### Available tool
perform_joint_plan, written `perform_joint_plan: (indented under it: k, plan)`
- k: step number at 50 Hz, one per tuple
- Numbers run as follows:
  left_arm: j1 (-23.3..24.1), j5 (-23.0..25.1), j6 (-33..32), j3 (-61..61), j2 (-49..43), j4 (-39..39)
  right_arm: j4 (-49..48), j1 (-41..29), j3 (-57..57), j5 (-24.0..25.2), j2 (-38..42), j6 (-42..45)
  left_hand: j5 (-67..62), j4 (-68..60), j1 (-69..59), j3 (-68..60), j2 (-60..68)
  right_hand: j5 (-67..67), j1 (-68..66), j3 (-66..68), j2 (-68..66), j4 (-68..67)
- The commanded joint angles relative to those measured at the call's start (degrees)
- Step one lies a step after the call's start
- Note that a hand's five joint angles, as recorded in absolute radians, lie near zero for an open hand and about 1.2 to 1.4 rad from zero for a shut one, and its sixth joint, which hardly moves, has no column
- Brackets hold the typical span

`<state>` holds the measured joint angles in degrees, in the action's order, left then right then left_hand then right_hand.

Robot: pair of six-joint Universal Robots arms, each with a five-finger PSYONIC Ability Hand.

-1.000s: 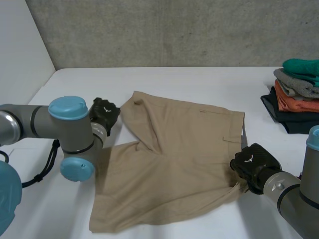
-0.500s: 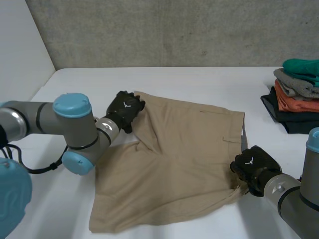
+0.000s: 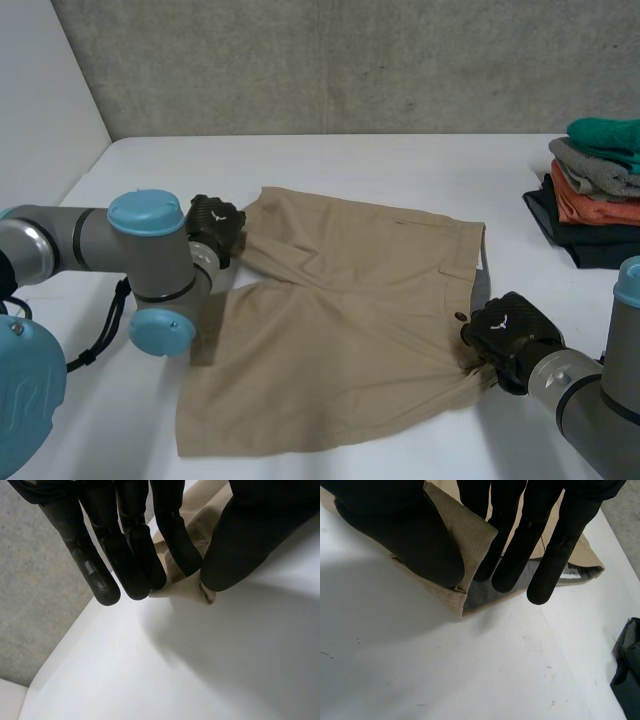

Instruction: Fold the laundry.

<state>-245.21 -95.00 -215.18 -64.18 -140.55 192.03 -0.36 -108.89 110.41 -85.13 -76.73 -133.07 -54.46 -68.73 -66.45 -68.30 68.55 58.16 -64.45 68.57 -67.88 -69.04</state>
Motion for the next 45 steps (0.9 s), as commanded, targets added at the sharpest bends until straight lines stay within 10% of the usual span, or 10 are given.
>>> perform_joint_plan:
  k: [1, 12, 28, 45]
  plan:
    - [0.7, -2.9, 0.1, -2.0, 1.1, -0.2, 0.0, 0.0, 0.3, 0.0, 0.0, -0.1, -15.5, -11.3, -13.6, -11.7, 11.4, 11.8, -15.6, 11.4, -12.1, -11.0]
    - [2.5, -8.0, 1.0, -10.9, 12.1, -3.0, 0.0, -0.1, 0.2, 0.0, -0.1, -1.8, 35.4, 39.6, 37.4, 39.2, -39.5, 11.8, -15.6, 11.4, -12.1, -11.0]
    - [11.3, -2.2, 20.9, -41.0, 47.1, -17.9, -1.7, 0.2, -1.5, -0.1, 0.0, -13.3, 28.3, 32.6, 30.3, 32.2, -32.4, 11.8, -15.6, 11.4, -12.1, -11.0]
    - [13.3, -3.7, 22.1, -49.8, 42.8, -15.5, -5.3, 2.5, -1.6, -0.4, 0.6, -17.8, 30.0, 34.3, 32.0, 33.9, -34.1, 11.8, -15.6, 11.4, -12.1, -11.0]
